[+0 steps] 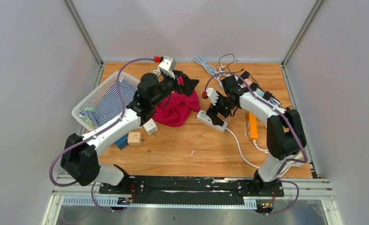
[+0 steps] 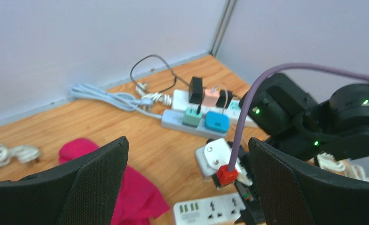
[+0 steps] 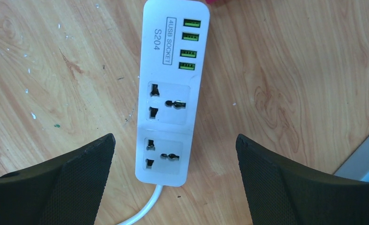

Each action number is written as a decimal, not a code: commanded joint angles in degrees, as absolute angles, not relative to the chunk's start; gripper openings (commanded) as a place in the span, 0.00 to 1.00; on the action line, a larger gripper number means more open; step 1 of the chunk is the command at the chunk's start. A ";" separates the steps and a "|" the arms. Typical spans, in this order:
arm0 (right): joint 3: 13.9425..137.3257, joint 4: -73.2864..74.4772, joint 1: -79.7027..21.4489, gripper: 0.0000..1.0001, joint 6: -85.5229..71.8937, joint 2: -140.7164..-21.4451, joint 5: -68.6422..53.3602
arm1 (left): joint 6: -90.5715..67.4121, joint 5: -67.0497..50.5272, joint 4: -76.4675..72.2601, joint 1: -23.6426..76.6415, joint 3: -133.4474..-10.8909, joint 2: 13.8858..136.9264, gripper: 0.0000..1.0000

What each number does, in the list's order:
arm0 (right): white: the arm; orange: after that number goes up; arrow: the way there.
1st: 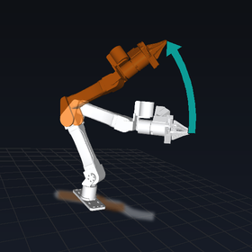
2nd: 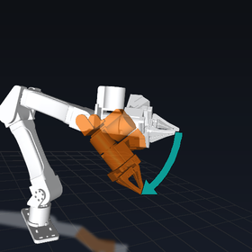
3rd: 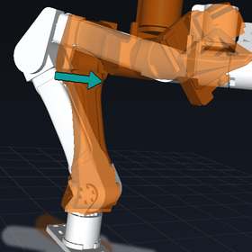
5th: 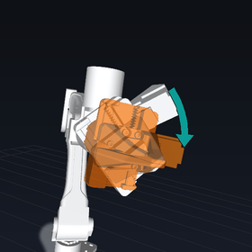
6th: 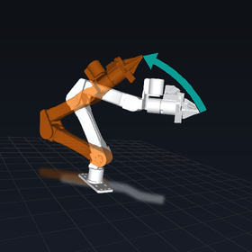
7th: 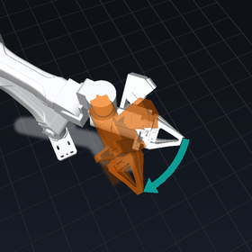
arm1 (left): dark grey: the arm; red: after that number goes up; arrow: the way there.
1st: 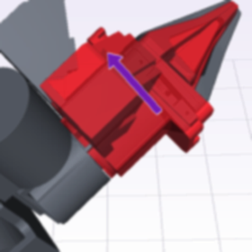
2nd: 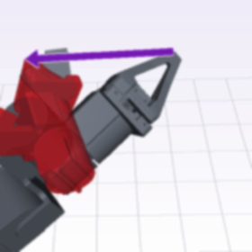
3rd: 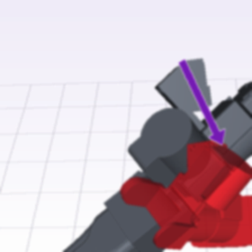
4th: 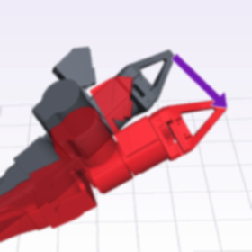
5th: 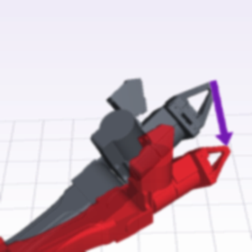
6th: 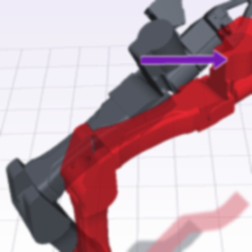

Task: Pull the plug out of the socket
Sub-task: Move the socket to the center of the board, then reset both arms

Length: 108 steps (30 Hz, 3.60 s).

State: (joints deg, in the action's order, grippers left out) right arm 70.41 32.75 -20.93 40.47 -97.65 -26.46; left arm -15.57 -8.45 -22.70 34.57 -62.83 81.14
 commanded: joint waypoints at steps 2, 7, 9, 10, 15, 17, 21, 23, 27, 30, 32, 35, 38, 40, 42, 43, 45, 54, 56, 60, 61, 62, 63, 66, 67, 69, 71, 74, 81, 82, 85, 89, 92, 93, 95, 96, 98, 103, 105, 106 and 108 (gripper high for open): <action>69.25 32.07 -23.94 1.00 40.63 -98.94 -22.57 | -8.38 -2.91 -23.47 34.42 -56.38 76.49 1.00; 70.09 32.43 -26.29 0.99 40.19 -102.18 -20.75 | -5.81 -2.94 -23.48 34.45 -54.98 75.83 1.00; 70.14 32.43 -26.60 0.98 40.17 -102.49 -20.57 | -5.11 -2.58 -23.47 34.39 -54.93 76.57 1.00; 70.03 32.48 -26.58 0.98 40.17 -102.60 -20.57 | -4.88 -2.47 -23.47 34.39 -54.93 76.79 1.00; 69.76 32.62 -27.16 0.86 40.58 -104.19 -19.44 | -4.51 -2.77 -23.47 34.39 -54.95 77.41 1.00; 70.03 32.69 -27.53 0.81 40.48 -104.76 -18.72 | -4.27 -2.40 -23.47 34.42 -54.87 77.41 1.00; 70.26 33.24 -28.24 0.72 41.06 -105.09 -18.25 | -3.89 -1.50 -23.47 34.40 -54.59 77.23 1.00; 70.46 33.75 -28.35 0.65 41.29 -105.31 -17.88 | -3.87 -1.49 -23.47 34.41 -54.50 77.15 1.00; 71.12 34.62 -28.39 0.49 41.31 -105.86 -17.99 | -4.26 -2.08 -23.47 34.38 -54.57 77.16 1.00; 71.48 35.43 -28.33 0.45 41.39 -106.03 -18.22 | -4.39 -2.54 -23.47 34.40 -54.66 77.33 1.00; 71.63 35.84 -28.32 0.39 41.48 -105.99 -18.35 | -4.33 -2.47 -23.47 34.40 -54.67 77.35 1.00; 71.85 36.48 -28.37 0.29 41.80 -105.83 -18.36 | -4.31 -2.44 -23.47 34.41 -54.67 77.46 1.00; 71.84 37.87 -28.19 0.19 42.58 -105.53 -18.21 | -4.39 -2.63 -23.47 34.38 -54.67 77.46 1.00; 71.52 39.22 -27.78 0.15 44.17 -104.75 -18.59 | -4.33 -2.64 -23.47 34.43 -54.58 77.35 1.00; 70.88 40.72 -26.62 0.12 46.60 -103.94 -19.02 | -4.15 -2.47 -23.47 34.43 -54.45 77.18 1.00; 70.46 41.93 -25.90 0.11 48.36 -103.44 -19.30 | -4.09 -2.39 -23.47 34.45 -54.41 77.18 1.00; 69.01 43.21 -23.93 0.07 50.74 -102.11 -19.54 | -4.00 -2.45 -23.47 34.41 -54.20 77.00 1.00; 62.75 44.93 -9.82 0.00 50.72 -95.46 -21.88 | -3.69 -2.44 -23.47 34.38 -53.44 75.79 1.00; 61.30 44.72 -6.82 0.00 50.84 -93.96 -21.82 | -3.78 -2.70 -23.47 34.42 -53.32 75.60 1.00; 59.86 44.68 0.39 0.00 50.05 -92.46 -21.20 | -3.69 -2.69 -23.47 34.45 -52.97 75.16 1.00; 59.44 44.61 2.50 0.00 49.97 -92.26 -20.66 | -3.69 -2.76 -23.47 34.42 -52.99 75.03 1.00; 59.02 44.57 3.89 0.00 49.80 -92.21 -20.00 | -3.69 -2.87 -23.47 34.40 -52.92 74.91 1.00; 58.67 44.56 5.30 0.00 49.68 -92.09 -19.34 | -3.69 -2.89 -23.47 34.43 -52.87 74.81 1.00; 57.48 43.89 8.39 0.00 49.36 -91.58 -16.90 | -3.78 -3.07 -23.47 34.37 -52.74 74.61 1.00; 57.06 43.53 9.15 0.00 49.14 -91.16 -15.93 | -3.78 -3.15 -23.47 34.43 -52.74 74.51 1.00; 56.28 42.81 11.34 0.01 48.60 -90.34 -14.64 | -3.70 -3.16 -23.47 34.40 -52.58 74.35 1.00; 55.91 42.29 13.20 0.02 47.99 -89.28 -13.51 | -3.61 -3.16 -23.47 34.45 -52.39 73.94 1.00; 55.32 41.70 16.28 0.04 47.20 -87.91 -13.30 | -3.60 -3.24 -23.47 34.38 -52.13 73.51 1.00; 54.47 41.12 20.59 0.36 46.24 -85.42 -14.21 | -3.93 -4.07 -23.47 34.39 -51.95 73.07 1.00; 54.37 41.13 20.65 0.44 46.22 -85.18 -14.52 | -3.95 -4.24 -23.47 34.45 -51.94 73.01 1.00; 54.57 42.30 20.67 0.61 46.57 -83.57 -16.71 | -4.04 -4.59 -23.47 34.37 -51.85 72.91 1.00; 56.68 44.45 20.72 0.76 46.24 -79.61 -20.53 | -4.66 -5.74 -23.47 34.44 -52.15 73.20 1.00; 58.63 46.44 20.70 0.81 45.98 -76.79 -23.51 | -5.46 -7.59 -23.47 34.40 -52.67 73.83 1.00; 59.35 47.20 20.67 0.82 45.92 -76.13 -24.47 | -5.79 -8.21 -23.47 34.42 -52.84 74.00 1.00; 61.03 48.30 20.66 0.85 45.80 -74.73 -26.26 | -6.33 -9.54 -23.47 34.37 -53.06 74.12 1.00; 61.85 48.69 20.67 0.88 45.61 -73.78 -27.09 | -6.64 -9.97 -23.47 34.43 -53.16 74.25 1.00; 63.91 48.78 20.70 0.99 44.40 -71.67 -28.71 | -7.33 -10.93 -23.47 34.39 -53.41 74.32 1.00; 69.99 48.74 20.73 1.00 40.56 -66.57 -34.13 | -10.11 -13.11 -23.38 34.51 -54.44 75.01 1.00; 71.87 48.41 20.91 1.00 39.38 -64.94 -36.87 | -11.05 -13.62 -23.33 34.79 -54.89 75.31 1.00; 72.45 48.16 21.13 1.00 38.61 -64.21 -38.66 | -11.31 -13.38 -23.32 34.99 -54.99 75.31 1.00; 72.98 46.42 21.36 1.00 34.73 -63.17 -40.00 | -10.70 -11.99 -23.23 36.09 -55.07 75.10 1.00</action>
State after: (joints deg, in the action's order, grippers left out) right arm 70.96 46.61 20.03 41.15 -65.45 -33.41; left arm -9.72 -11.84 -22.65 34.79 -53.17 74.65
